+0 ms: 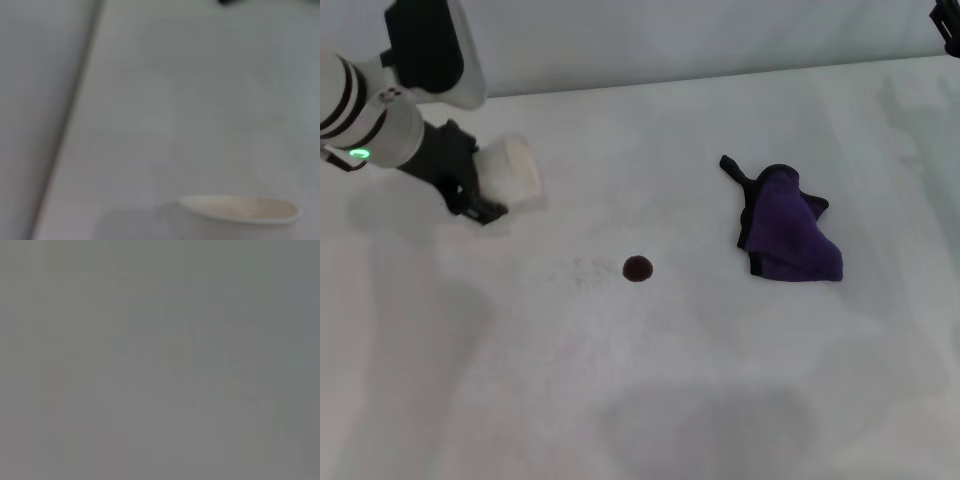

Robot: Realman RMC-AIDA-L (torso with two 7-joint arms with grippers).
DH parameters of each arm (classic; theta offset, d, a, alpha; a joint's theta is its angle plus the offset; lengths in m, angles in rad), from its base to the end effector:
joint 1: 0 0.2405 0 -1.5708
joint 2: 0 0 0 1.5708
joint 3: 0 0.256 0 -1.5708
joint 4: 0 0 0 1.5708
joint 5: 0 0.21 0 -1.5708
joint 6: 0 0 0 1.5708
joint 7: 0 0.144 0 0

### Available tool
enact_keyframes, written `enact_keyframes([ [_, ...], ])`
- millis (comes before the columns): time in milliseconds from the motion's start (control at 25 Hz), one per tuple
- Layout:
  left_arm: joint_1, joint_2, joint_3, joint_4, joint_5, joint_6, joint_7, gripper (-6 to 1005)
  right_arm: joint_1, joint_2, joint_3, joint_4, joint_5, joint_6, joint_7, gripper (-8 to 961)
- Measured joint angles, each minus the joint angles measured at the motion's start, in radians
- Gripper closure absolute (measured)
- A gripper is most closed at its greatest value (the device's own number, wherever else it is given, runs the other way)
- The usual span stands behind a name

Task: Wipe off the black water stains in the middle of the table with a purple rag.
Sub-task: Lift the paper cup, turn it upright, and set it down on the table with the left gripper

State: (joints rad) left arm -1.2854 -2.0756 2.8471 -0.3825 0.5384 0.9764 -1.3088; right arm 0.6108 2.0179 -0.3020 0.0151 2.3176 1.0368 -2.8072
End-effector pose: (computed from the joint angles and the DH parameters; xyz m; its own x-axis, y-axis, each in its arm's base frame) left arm -0.1982 0.4537 -0.0365 0.9232 0.0948 -0.3725 -0.0388 -0.9412 -0.3356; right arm 0.3533 0.3824 0.0512 0.5819 0.0455 -0.8120 -0.8105 0.1143 -0.5744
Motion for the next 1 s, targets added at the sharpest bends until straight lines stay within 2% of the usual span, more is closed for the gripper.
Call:
enact_keyframes([
  [280, 0.076, -0.003, 0.0, 0.046, -0.25, -0.135, 0.075, 298, -0.018, 0.002, 0.005, 0.0, 0.001, 0.002, 0.0, 102],
  [360, 0.119, -0.002, -0.001, 0.068, -0.362, -0.161, 0.155, 297, -0.02, 0.0, 0.005, 0.0, 0.001, 0.002, 0.0, 102],
  [440, 0.173, -0.002, -0.001, 0.083, -0.531, -0.175, 0.255, 297, -0.024, -0.001, 0.006, -0.002, 0.002, 0.003, 0.0, 102],
  [520, 0.225, -0.001, -0.002, 0.094, -0.718, -0.16, 0.354, 297, -0.029, -0.002, 0.006, -0.007, 0.003, 0.003, 0.0, 102],
  [560, 0.266, 0.0, -0.002, 0.109, -0.854, -0.133, 0.434, 297, -0.032, -0.002, 0.006, -0.012, 0.004, 0.003, 0.0, 102],
  [680, 0.353, 0.001, -0.001, 0.156, -1.08, -0.047, 0.629, 296, -0.034, -0.003, 0.006, -0.019, 0.005, 0.001, 0.001, 102],
  [720, 0.414, 0.001, -0.001, 0.196, -1.198, 0.014, 0.76, 296, -0.033, -0.002, 0.006, -0.021, 0.005, 0.0, 0.004, 102],
  [800, 0.448, 0.0, -0.002, 0.223, -1.261, 0.046, 0.832, 296, -0.033, -0.002, 0.006, -0.028, 0.005, -0.002, 0.017, 102],
  [1000, 0.583, -0.004, -0.001, 0.367, -1.505, 0.086, 0.977, 295, -0.026, -0.002, 0.006, -0.032, 0.006, -0.019, 0.038, 103],
])
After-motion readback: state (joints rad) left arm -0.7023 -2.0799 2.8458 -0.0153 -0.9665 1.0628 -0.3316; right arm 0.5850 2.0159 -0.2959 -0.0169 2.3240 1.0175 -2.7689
